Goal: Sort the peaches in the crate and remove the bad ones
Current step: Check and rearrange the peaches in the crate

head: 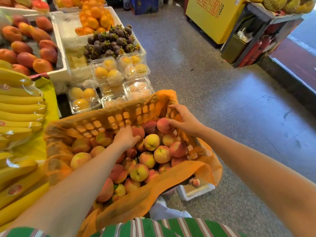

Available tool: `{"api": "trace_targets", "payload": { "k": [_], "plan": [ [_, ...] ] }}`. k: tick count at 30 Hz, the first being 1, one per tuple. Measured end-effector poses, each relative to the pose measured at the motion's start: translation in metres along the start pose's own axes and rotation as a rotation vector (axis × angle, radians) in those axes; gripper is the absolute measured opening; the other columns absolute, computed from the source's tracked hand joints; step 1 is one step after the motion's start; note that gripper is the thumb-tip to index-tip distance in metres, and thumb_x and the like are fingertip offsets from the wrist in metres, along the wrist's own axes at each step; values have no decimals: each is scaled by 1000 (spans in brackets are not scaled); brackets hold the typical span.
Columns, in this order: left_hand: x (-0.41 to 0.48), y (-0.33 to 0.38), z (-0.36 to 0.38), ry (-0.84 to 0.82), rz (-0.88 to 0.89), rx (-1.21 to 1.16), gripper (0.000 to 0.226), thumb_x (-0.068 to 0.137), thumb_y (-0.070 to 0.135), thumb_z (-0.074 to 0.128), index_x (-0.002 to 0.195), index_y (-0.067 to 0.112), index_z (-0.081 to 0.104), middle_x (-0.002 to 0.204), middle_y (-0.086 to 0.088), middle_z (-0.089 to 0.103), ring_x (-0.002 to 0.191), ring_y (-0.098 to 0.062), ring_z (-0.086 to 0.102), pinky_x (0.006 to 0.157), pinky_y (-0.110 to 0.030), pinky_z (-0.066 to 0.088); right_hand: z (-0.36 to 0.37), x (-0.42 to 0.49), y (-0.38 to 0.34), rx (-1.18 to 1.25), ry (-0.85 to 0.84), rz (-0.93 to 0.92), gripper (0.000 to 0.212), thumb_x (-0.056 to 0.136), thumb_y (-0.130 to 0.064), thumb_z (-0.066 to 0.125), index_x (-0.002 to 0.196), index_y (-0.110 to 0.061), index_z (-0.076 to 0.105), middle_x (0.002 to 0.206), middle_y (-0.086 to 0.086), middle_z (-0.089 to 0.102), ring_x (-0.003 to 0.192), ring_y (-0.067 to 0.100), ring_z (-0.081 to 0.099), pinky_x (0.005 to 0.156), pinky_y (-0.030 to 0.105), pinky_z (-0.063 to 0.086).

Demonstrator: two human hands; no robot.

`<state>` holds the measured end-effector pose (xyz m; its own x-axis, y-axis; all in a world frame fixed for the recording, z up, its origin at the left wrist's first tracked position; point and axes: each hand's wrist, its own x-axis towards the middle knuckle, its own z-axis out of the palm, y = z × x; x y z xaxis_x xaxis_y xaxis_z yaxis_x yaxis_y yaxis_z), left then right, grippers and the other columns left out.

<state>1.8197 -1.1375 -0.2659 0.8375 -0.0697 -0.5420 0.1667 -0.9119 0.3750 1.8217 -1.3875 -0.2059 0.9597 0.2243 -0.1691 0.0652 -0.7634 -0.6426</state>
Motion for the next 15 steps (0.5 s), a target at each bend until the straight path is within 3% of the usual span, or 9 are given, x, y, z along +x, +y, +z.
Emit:
{"api": "trace_targets", "payload": {
  "k": [5,8,10,12,15],
  "plan": [
    [-27,-10,-6,-18,66,15,67,93,39,55,148,13,27,143,-20,36,130,-37,38,102,-44,39,-4,-3,-2,-157,-61,25,60,90,-32,63,143,-20,38,142,12,37,130,29,39,107,39,34],
    [-47,-20,-22,126,155,2,51,92,33,57,139,17,45,129,-14,50,119,-32,49,95,-41,43,-2,0,-18,-450,148,-59,55,87,-41,62,137,-23,47,152,15,27,139,35,27,110,45,26],
    [-64,-29,-35,295,202,-10,33,91,28,56,124,21,59,116,-7,57,108,-26,56,87,-39,47,4,6,-41,-491,217,-176,47,87,-40,61,131,-24,52,155,13,23,142,34,21,112,50,21],
    [-80,-43,-48,454,215,-28,23,89,24,57,110,22,66,106,-4,61,102,-22,58,83,-37,47,17,14,-67,-421,122,-297,42,88,-35,62,127,-23,55,148,10,36,136,33,32,110,51,29],
    [-102,-72,-65,609,224,-19,16,85,21,59,97,20,70,96,-5,65,97,-26,59,81,-40,48,47,21,-106,-203,-252,-368,38,91,-30,63,125,-16,57,125,8,55,114,24,53,98,42,45]
  ]
}}
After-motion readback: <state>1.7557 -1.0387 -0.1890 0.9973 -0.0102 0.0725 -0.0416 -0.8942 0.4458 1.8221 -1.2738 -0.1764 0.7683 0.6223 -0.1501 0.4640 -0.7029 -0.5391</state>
